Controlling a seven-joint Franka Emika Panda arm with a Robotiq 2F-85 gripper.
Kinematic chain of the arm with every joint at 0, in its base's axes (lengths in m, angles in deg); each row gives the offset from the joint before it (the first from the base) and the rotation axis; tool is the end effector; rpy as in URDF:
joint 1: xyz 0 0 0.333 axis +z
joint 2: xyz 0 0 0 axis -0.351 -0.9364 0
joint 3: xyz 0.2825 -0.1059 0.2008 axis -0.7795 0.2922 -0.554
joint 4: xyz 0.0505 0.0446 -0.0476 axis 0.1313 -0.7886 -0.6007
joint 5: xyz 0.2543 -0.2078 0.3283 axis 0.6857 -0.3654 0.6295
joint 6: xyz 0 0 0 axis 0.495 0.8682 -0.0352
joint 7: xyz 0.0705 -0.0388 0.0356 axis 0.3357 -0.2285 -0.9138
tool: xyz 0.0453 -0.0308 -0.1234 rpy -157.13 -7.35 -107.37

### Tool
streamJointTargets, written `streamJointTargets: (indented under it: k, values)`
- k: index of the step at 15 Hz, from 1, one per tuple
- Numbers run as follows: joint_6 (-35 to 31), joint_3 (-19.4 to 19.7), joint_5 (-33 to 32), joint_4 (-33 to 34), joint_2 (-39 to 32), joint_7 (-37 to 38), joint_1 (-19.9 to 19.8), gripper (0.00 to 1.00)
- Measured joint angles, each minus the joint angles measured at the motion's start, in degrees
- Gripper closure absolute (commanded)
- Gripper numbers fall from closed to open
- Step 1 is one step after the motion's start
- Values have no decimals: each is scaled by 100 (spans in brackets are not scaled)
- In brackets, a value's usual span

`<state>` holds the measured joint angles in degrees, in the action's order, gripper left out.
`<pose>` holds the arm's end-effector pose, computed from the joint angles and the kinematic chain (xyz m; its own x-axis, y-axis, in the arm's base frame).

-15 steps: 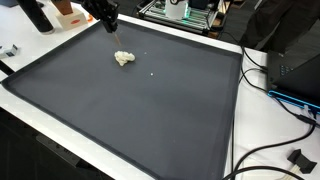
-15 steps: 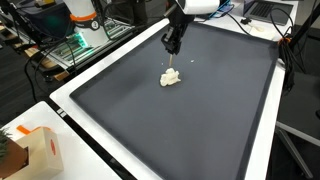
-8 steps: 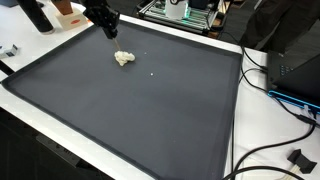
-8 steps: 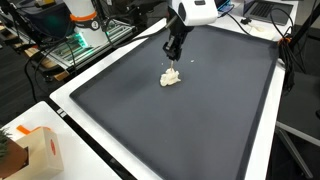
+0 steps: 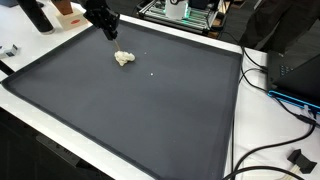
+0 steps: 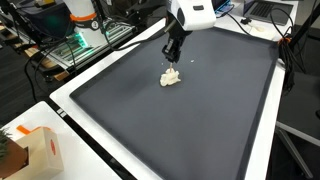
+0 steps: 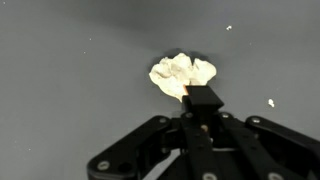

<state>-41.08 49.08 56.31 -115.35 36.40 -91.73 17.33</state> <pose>0.6716 -0.0665 0.2854 0.9740 0.1344 -0.1824 0.1224 -0.9896 -0.0756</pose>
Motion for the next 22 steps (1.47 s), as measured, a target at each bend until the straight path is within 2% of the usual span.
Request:
streamJointTargets:
  k: [8, 22]
  values:
    - [-305, -5, 0, -110, -91, -55, -19, 97]
    - [-383, -72, 2, -116, -282, -195, -80, 97]
